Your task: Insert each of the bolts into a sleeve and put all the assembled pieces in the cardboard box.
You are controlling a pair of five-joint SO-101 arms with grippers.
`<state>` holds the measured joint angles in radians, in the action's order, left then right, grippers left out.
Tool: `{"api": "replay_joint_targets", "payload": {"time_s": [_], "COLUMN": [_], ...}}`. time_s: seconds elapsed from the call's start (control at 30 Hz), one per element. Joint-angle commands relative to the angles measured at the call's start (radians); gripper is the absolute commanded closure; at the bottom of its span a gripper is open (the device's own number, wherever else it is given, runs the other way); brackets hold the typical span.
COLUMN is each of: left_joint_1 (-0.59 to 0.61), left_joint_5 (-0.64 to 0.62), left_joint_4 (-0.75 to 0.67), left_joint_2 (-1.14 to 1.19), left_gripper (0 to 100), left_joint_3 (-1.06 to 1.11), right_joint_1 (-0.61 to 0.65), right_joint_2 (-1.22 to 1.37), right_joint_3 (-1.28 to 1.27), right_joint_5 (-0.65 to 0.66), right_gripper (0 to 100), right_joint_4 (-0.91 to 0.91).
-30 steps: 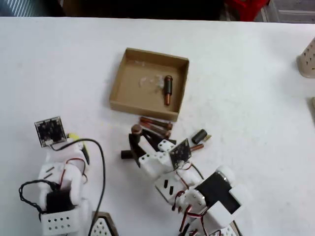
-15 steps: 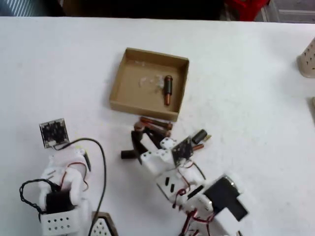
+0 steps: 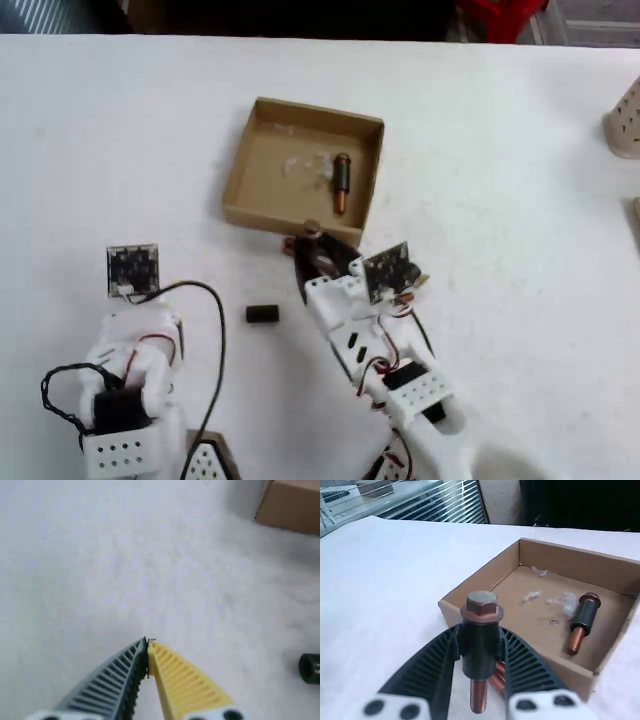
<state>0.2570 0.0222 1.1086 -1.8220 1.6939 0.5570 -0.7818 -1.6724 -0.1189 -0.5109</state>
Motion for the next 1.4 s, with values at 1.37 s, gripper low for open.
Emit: {"api": "replay_joint_targets", "payload": {"time_s": [1.37], "left_joint_1": [0.010], "left_joint_5": [0.015], "left_joint_4": [0.012], "left_joint_2": [-0.005], "left_gripper": [98], "left_joint_3": [0.000], "right_joint_1": [-0.249], "right_joint_2": [0.656], "right_joint_3": [1.498], "right_joint_5": [0.012], "right_gripper": [98.1], "right_joint_4": [1.285]}}
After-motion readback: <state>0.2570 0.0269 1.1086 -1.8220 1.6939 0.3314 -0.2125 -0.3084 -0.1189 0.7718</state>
